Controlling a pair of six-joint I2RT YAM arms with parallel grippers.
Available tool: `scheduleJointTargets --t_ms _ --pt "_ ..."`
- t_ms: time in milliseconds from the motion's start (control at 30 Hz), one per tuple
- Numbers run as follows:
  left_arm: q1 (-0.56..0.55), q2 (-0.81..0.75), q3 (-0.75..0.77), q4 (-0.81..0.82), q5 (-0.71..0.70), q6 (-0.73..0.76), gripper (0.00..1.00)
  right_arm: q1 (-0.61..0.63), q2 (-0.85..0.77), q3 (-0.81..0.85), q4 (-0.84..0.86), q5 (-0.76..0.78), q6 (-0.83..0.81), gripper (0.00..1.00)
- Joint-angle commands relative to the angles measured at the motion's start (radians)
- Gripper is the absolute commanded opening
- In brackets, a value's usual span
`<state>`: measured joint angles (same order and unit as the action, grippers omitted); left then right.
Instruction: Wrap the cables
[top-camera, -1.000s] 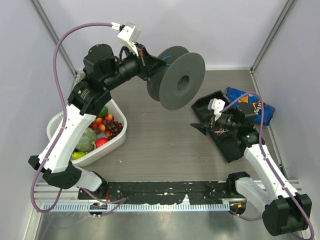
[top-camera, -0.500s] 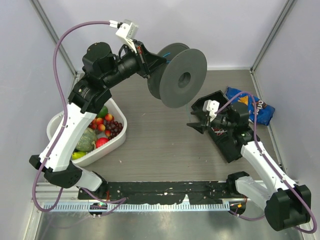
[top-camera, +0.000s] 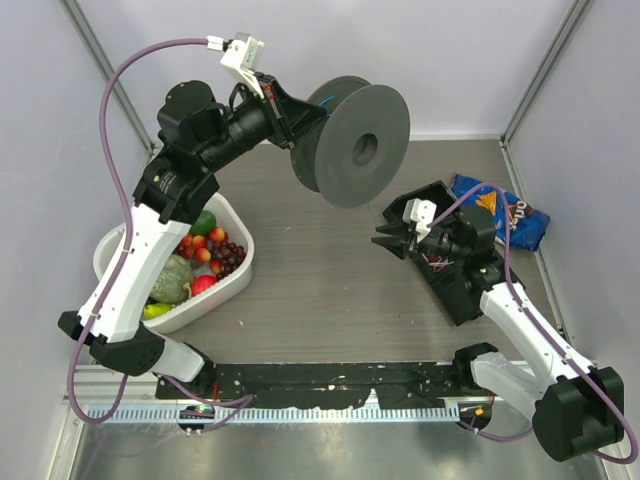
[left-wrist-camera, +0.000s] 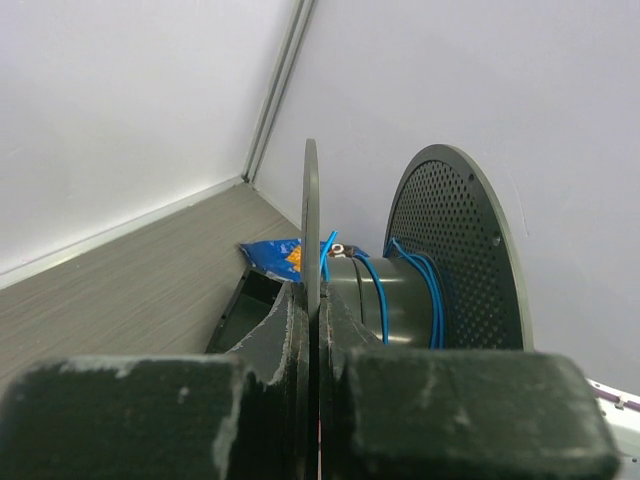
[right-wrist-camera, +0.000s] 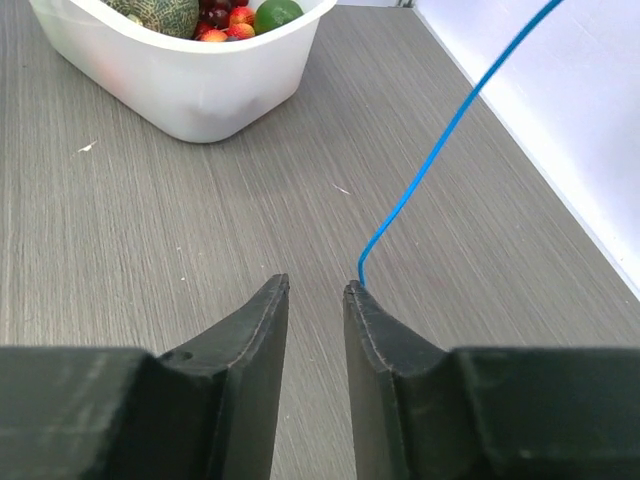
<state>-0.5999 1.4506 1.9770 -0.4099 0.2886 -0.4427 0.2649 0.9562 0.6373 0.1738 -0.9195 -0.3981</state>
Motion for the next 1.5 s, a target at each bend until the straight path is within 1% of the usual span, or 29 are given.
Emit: scheduleJointTargets --t_ms 0,500,667,833,933,1133,1167,1233,1267,1333,1367,1400,1433,1467 --pt "0.014 -0.022 0.003 0.137 0.021 -0.053 0.00 0.014 0.003 -0.004 0.072 0.037 0.021 0.40" --pt "0.031 -0.032 -0.009 0.151 0.049 -0.094 0.00 0.014 0.006 -0.011 0.112 0.100 0.031 0.40" --pt "0.034 -0.035 -0.023 0.158 0.061 -0.111 0.00 0.014 0.007 -0.014 0.148 0.099 0.050 0.40" --pt "0.037 -0.033 -0.026 0.160 0.060 -0.129 0.00 0.017 0.016 -0.002 0.142 0.087 0.048 0.34" --pt "0.038 -0.035 -0.024 0.161 0.058 -0.137 0.00 0.020 0.015 -0.002 0.133 0.080 0.045 0.29" --pt "0.042 -0.027 -0.026 0.164 0.060 -0.159 0.00 0.025 0.016 -0.002 0.132 0.079 0.044 0.28" --pt "0.043 -0.024 -0.027 0.164 0.060 -0.162 0.00 0.025 0.015 -0.001 0.132 0.080 0.047 0.27" --pt "0.046 -0.024 -0.033 0.161 0.054 -0.171 0.00 0.030 0.012 0.001 0.132 0.087 0.051 0.16" --pt "0.046 -0.025 -0.040 0.157 0.046 -0.171 0.00 0.031 0.009 0.004 0.128 0.097 0.056 0.02" --pt "0.048 -0.025 -0.047 0.142 0.008 -0.163 0.00 0.039 0.001 0.022 0.084 0.126 0.048 0.01" --pt "0.049 -0.025 -0.052 0.126 -0.023 -0.156 0.00 0.057 -0.002 0.033 0.057 0.139 0.019 0.01" --pt "0.048 -0.021 -0.053 0.109 -0.064 -0.149 0.00 0.074 0.001 0.074 -0.039 0.187 -0.001 0.01" --pt "0.048 -0.016 -0.050 0.085 -0.103 -0.140 0.00 0.118 0.006 0.097 -0.106 0.226 -0.051 0.01" --pt "0.048 -0.010 -0.047 0.063 -0.135 -0.136 0.00 0.157 0.022 0.158 -0.237 0.345 -0.071 0.01"
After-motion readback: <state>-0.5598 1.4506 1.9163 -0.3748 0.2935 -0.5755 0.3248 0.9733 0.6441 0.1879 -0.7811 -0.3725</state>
